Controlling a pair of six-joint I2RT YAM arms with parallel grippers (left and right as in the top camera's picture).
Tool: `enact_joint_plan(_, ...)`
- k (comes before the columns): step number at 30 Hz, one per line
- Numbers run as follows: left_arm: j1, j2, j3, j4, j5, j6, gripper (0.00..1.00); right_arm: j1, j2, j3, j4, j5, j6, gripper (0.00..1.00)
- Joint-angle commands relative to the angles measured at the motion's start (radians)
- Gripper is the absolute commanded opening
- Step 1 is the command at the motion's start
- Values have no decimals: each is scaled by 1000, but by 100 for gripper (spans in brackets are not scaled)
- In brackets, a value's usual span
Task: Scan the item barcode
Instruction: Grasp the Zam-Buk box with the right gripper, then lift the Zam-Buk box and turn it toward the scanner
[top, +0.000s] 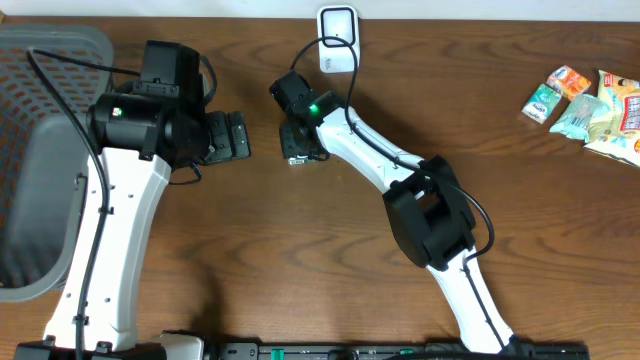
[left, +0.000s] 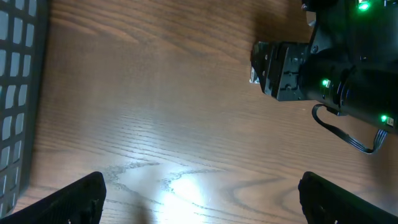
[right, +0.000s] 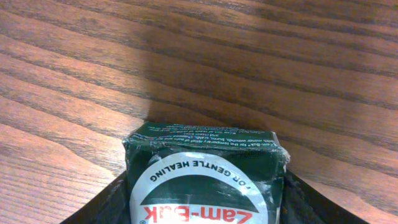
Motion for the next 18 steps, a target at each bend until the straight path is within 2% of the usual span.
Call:
enact_joint_plan(1, 2, 0, 3, 0, -6, 3, 98, -21, 3, 8, -25, -21, -2, 57)
enact_joint_plan(4, 2, 0, 3, 0, -6, 3, 98, -61, -37, 24, -44, -108, -2, 57)
enact_joint_plan(9, 2, 0, 3, 0, -6, 3, 98, -178, -119, 25, -53, -469, -24, 55)
enact_joint_plan(18, 2, 0, 3, 0, -6, 3, 98, -320, -124, 24, -28, -1118, 6, 54)
